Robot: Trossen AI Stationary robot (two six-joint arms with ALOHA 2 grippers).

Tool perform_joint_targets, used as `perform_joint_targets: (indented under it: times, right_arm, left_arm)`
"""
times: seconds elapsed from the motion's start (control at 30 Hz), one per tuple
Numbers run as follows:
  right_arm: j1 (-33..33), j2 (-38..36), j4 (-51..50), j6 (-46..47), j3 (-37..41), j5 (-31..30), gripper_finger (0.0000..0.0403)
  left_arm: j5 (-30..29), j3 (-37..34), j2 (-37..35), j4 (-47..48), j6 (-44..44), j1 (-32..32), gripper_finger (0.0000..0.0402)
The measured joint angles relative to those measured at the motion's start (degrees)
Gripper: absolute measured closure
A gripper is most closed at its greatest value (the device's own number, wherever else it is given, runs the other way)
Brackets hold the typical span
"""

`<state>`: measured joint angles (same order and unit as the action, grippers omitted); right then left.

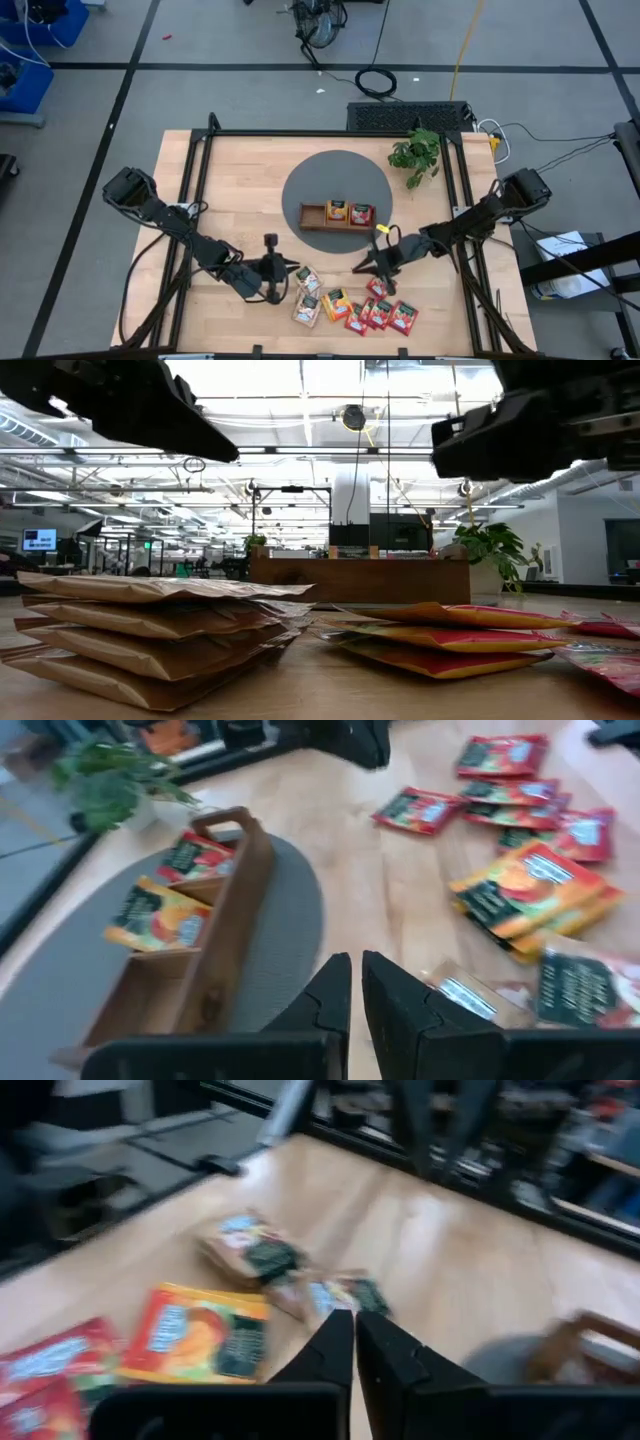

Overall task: Pick & Place Tea
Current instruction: Put the brown tea bag into the left slot of the wooden organizer

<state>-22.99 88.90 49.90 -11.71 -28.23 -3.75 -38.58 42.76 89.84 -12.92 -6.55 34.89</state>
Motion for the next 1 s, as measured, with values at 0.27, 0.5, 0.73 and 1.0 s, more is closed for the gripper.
perform_joint_targets:
  times: [0.27, 0.5, 0.73, 1.0]
  right_arm:
    - [0.5, 0.0, -0.5, 0.3, 0.0, 6.9, 0.0399]
    - [0.9, 0.0, -0.5, 0.4, 0.0, 8.5, 0.0399]
    - [0.4, 0.0, -0.5, 2.8, 0.0, 12.9, 0.0399]
    - [1.2, 2.4, 2.0, 7.0, -2.0, 13.0, 0.0402]
  left_arm:
    - [5.7, 0.0, 0.0, 1.3, 0.3, -1.2, 0.0364]
    - [11.5, 0.0, 0.1, 4.7, -2.7, -3.1, 0.0364]
    - [13.8, 0.0, 0.1, 5.1, -4.1, -3.5, 0.0364]
    - [21.3, 0.0, 0.1, 4.4, -4.4, -3.0, 0.0364]
